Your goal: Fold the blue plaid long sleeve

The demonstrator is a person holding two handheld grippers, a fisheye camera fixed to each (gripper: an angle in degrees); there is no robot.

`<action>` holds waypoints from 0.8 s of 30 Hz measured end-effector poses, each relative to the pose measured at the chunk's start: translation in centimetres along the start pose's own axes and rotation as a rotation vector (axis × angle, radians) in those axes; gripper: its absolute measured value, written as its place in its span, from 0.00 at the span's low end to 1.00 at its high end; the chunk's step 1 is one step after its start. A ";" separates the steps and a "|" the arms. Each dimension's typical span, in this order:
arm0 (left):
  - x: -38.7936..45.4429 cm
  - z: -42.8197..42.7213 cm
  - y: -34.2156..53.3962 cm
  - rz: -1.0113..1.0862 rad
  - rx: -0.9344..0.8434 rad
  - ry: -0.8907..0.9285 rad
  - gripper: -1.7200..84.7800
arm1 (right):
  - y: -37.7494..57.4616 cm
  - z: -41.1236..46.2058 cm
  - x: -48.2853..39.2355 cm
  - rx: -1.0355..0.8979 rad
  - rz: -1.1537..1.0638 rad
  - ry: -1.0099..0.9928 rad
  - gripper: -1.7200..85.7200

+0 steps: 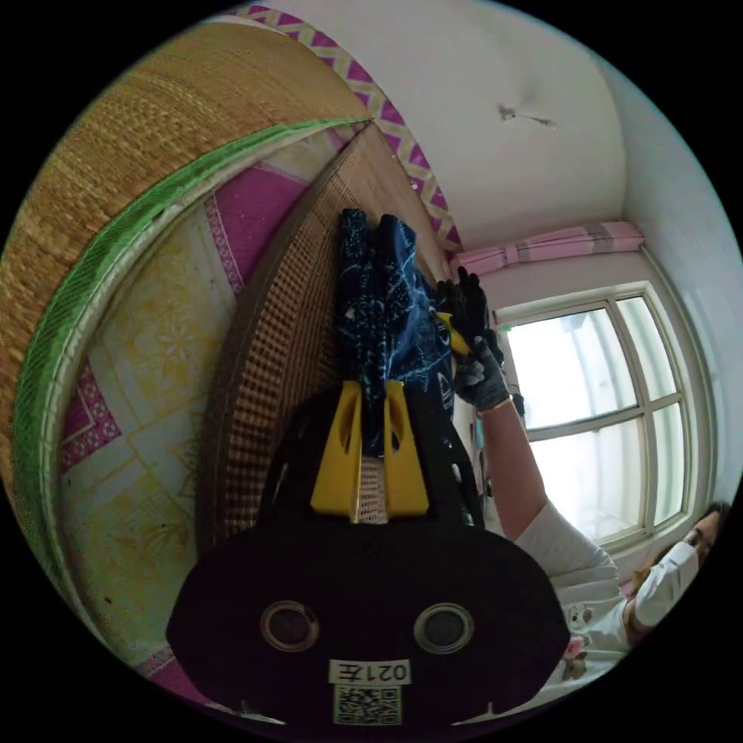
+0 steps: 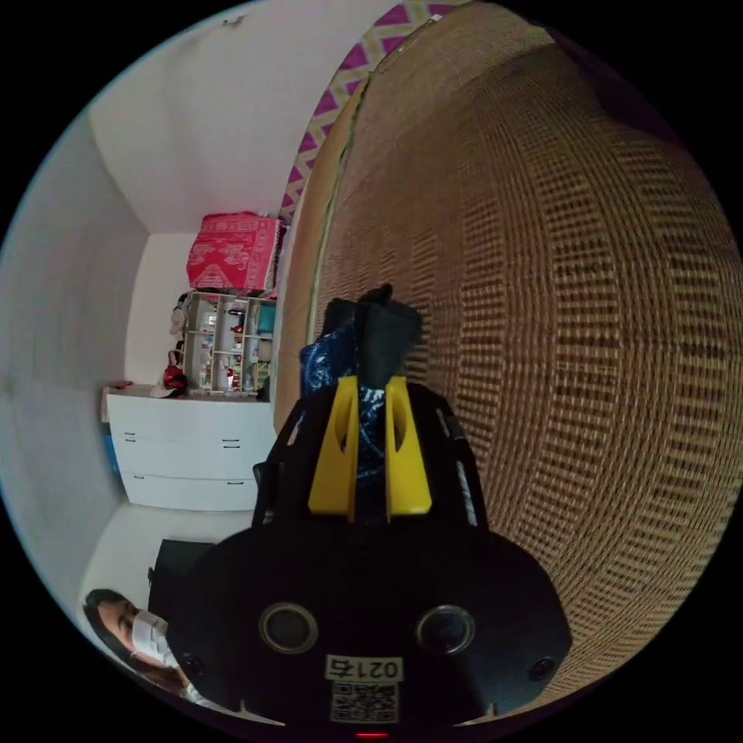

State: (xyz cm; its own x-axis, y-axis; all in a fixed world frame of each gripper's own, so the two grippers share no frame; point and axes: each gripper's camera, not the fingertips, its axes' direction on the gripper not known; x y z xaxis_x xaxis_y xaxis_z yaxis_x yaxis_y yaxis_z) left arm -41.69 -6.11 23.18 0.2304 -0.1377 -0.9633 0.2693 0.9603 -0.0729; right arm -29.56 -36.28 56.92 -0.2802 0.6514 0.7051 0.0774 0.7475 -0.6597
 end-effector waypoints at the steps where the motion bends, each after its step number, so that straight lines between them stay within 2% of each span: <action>1: 0.1 -0.4 0.0 0.005 0.002 0.020 0.05 | 0.0 0.2 -1.5 -0.014 -0.039 -0.013 0.08; 7: 3.8 -7.0 -1.6 0.119 0.063 0.074 0.05 | -1.4 5.1 -14.4 -0.088 -0.282 0.107 0.08; 16: 6.6 -21.3 -7.6 0.243 0.265 -0.101 0.06 | -8.4 24.1 -32.6 -0.129 -0.537 0.094 0.09; 19: 3.9 -23.7 -9.5 0.186 0.340 -0.151 0.08 | -10.0 31.6 -35.0 -0.100 -0.568 0.150 0.09; 21: 0.2 -23.6 -10.2 0.052 0.347 -0.269 0.14 | -10.5 35.7 -34.7 -0.093 -0.550 0.247 0.11; 24: -2.4 -23.6 -8.5 -0.073 0.359 -0.469 0.16 | -9.5 40.1 -33.2 -0.111 -0.532 0.327 0.13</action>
State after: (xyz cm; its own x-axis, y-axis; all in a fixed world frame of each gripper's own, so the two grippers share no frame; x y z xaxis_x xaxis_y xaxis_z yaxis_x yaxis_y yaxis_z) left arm -66.57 -8.25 19.98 0.5661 -0.3717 -0.7357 0.5807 0.8133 0.0359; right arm -59.32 -70.26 29.34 -0.0026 0.1797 0.9837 0.1119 0.9776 -0.1783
